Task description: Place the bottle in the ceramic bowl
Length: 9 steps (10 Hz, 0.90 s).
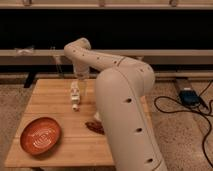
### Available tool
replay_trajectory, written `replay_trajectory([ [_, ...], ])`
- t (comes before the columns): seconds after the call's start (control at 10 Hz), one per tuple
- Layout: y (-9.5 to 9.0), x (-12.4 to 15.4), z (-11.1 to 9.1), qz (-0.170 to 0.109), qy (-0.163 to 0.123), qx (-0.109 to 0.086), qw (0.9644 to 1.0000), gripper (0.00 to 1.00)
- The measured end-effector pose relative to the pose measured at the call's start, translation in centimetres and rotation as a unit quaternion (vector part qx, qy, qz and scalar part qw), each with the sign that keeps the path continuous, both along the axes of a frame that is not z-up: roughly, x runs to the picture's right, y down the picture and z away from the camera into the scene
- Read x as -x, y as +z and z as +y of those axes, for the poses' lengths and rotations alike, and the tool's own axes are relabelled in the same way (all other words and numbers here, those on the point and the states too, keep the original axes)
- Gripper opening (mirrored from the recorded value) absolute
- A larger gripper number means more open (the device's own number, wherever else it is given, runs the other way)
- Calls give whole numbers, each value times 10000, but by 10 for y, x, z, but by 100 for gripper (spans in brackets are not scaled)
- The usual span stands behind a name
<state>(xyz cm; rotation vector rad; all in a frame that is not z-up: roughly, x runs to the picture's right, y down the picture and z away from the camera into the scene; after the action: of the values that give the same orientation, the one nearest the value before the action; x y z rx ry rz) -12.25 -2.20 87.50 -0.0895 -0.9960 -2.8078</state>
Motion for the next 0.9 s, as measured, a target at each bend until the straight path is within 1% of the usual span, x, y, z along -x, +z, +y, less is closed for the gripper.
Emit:
replay_trajectory([
  [0.2,3,3,-1,340,310,-38,9989,80],
  [0.3,5,1,-2,550,523,-36,9971,80],
  [0.4,7,-1,-3,764,795,11,9939,80],
  [0.5,9,-2,-3,872,958,71,9916,80],
  [0.6,11,-2,-2,935,1087,159,9895,80],
  [0.8,14,-3,-2,1072,1391,265,9841,80],
  [0.9,15,-4,-2,1208,1605,318,9791,80],
])
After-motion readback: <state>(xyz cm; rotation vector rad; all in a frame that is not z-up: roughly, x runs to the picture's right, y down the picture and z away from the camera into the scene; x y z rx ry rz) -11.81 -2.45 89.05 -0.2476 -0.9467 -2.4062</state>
